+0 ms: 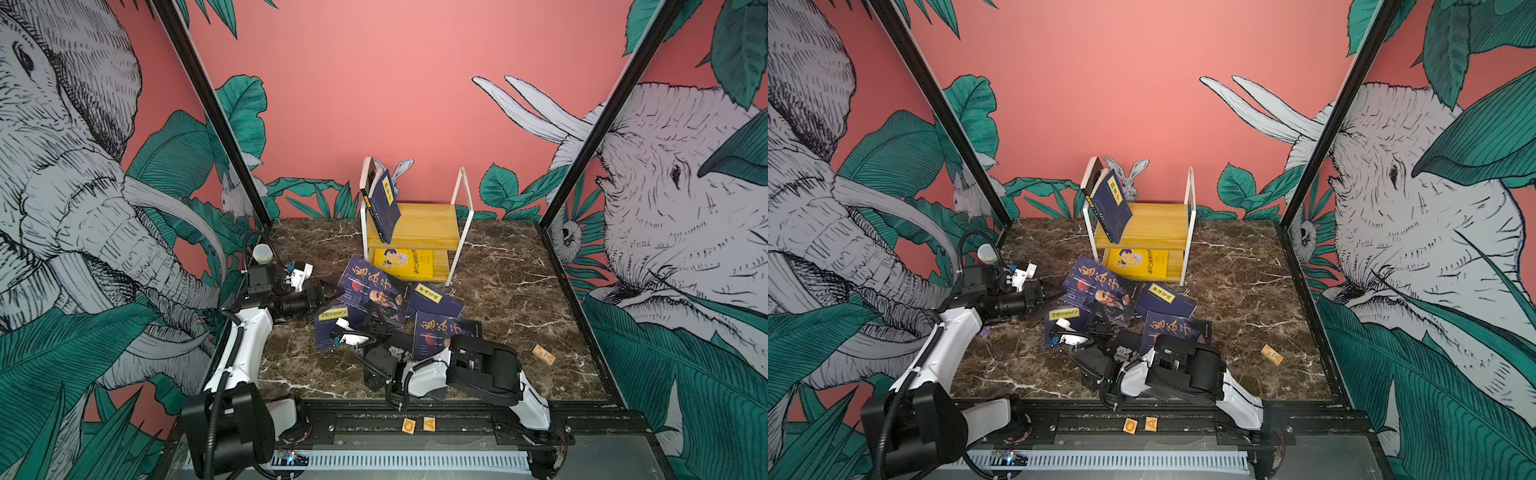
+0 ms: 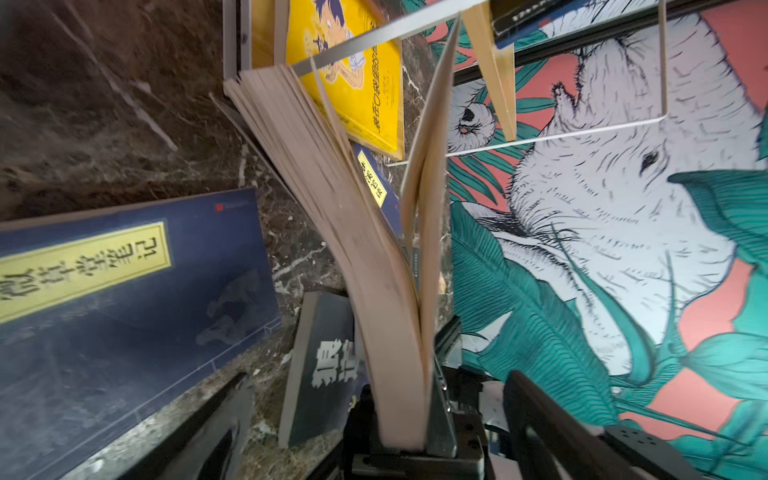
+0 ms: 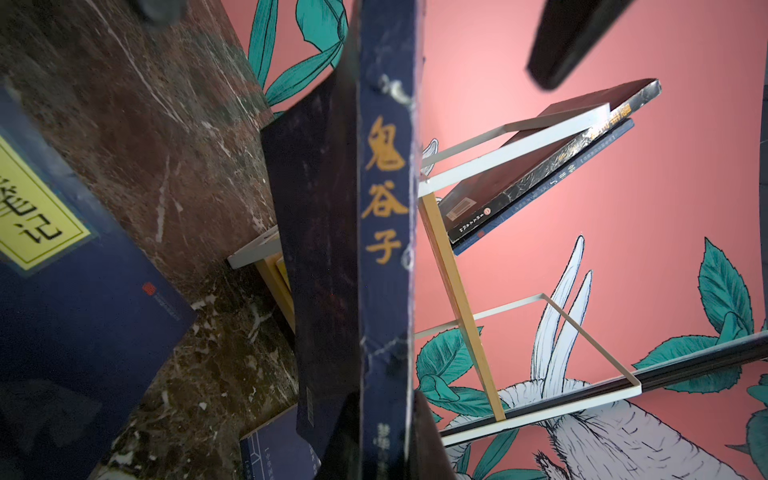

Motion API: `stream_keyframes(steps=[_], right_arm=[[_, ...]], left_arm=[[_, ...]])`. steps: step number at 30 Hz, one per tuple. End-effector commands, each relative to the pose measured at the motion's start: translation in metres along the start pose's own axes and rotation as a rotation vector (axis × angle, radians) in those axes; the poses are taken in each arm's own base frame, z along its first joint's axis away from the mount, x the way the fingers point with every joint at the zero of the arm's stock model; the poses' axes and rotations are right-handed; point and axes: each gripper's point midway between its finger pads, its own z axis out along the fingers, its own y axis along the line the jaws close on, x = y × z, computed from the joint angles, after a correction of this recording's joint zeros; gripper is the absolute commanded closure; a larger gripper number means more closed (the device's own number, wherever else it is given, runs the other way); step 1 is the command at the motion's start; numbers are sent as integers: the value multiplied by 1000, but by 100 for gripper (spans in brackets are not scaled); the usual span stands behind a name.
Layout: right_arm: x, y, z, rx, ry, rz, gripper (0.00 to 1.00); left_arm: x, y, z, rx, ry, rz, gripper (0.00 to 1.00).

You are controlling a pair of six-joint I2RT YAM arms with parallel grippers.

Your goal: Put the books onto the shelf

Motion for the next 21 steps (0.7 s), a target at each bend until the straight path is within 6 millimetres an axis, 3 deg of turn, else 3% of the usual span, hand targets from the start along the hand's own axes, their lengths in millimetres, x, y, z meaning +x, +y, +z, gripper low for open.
stream_keyframes(steps=[1, 4, 8, 11, 17, 21], right_arm=[[-23, -40, -6, 47, -45, 131, 100], [-27, -36, -8, 41, -60, 123, 100], [-35, -32, -21, 19, -113, 117, 100], [-36, -22, -28, -1, -148, 90, 100], [-38, -16, -37, -21, -189, 59, 100], [-39, -12, -38, -20, -189, 22, 100]], left_arm=[[-21, -18, 4, 150, -12, -53, 7], [-37, -22, 8, 206, -12, -88, 9], [-38, -25, 14, 229, 31, -89, 11], [-38, -18, 24, 216, 52, -89, 20], [-38, -17, 35, 205, 108, -66, 46], [-36, -17, 38, 203, 112, -54, 77]])
